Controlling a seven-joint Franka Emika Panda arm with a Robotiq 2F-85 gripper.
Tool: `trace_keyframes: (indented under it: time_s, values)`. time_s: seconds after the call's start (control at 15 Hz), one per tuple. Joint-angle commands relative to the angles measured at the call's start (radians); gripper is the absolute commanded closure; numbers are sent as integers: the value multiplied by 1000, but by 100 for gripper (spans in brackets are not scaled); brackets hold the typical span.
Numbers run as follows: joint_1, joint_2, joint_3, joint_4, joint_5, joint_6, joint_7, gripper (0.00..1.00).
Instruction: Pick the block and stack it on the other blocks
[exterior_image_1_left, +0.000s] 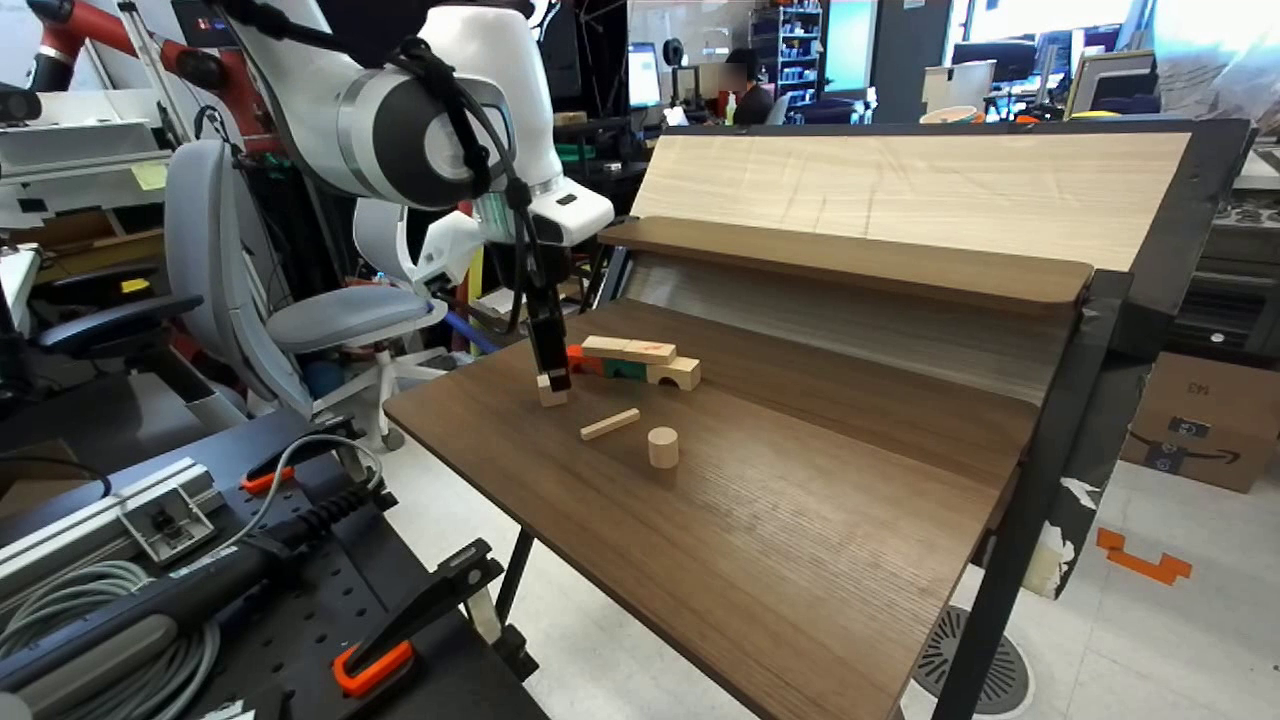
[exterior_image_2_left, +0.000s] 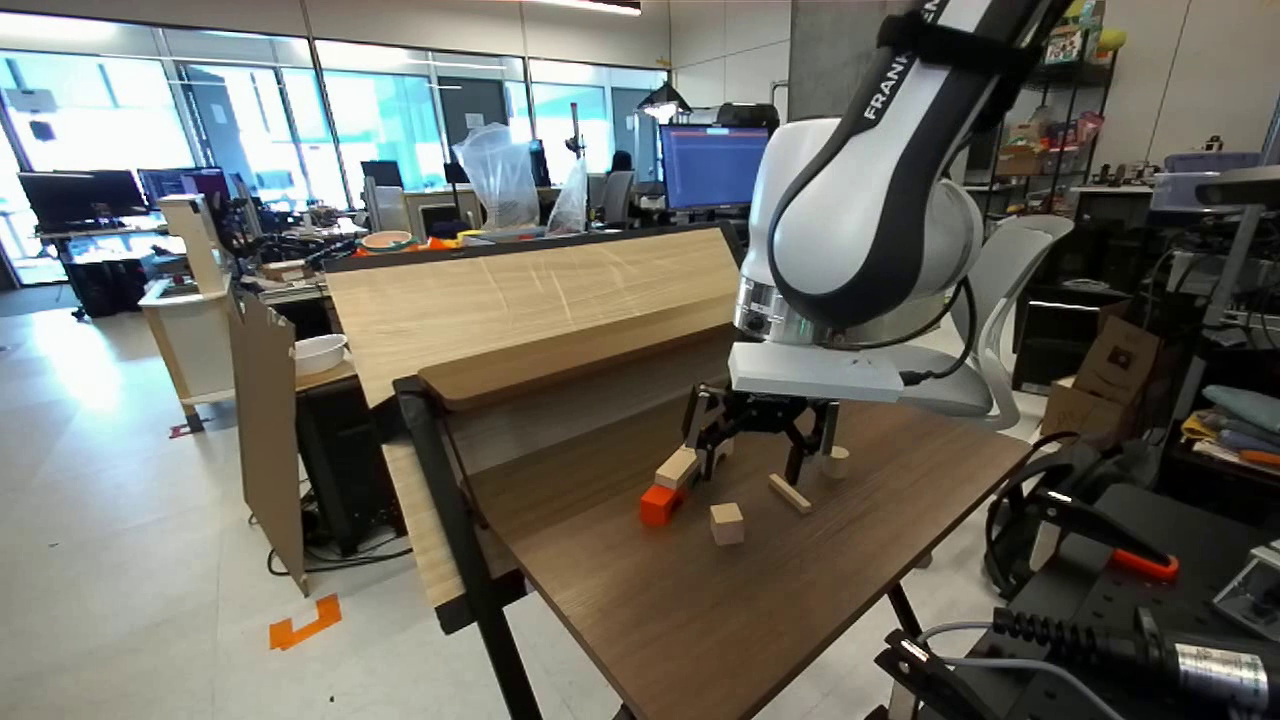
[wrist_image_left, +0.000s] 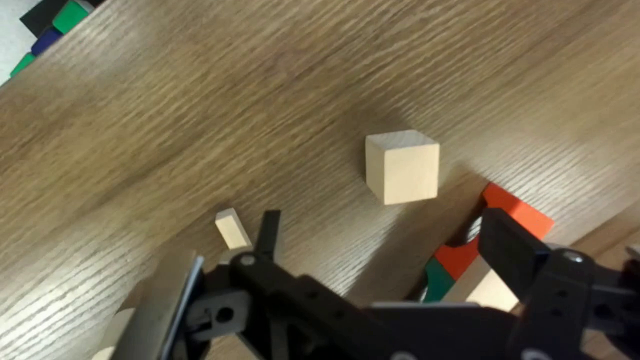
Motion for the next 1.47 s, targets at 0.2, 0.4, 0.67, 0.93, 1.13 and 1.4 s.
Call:
trace_keyframes:
  time_s: [0.2,0.4,0.67,0.93,1.13,1.4]
  values:
    - [221,6,-196,39,121,-28,-108,0]
    - [271,19,-240,38,133,-16,-106,0]
    - [308,42,-266,53,152,-4,-96,0]
    - [322,51,-263,62,172,-6,-96,0]
    - [339,60,-269,65,176,-8,-92,0]
    - [361,73,-284,70,172,-12,-86,0]
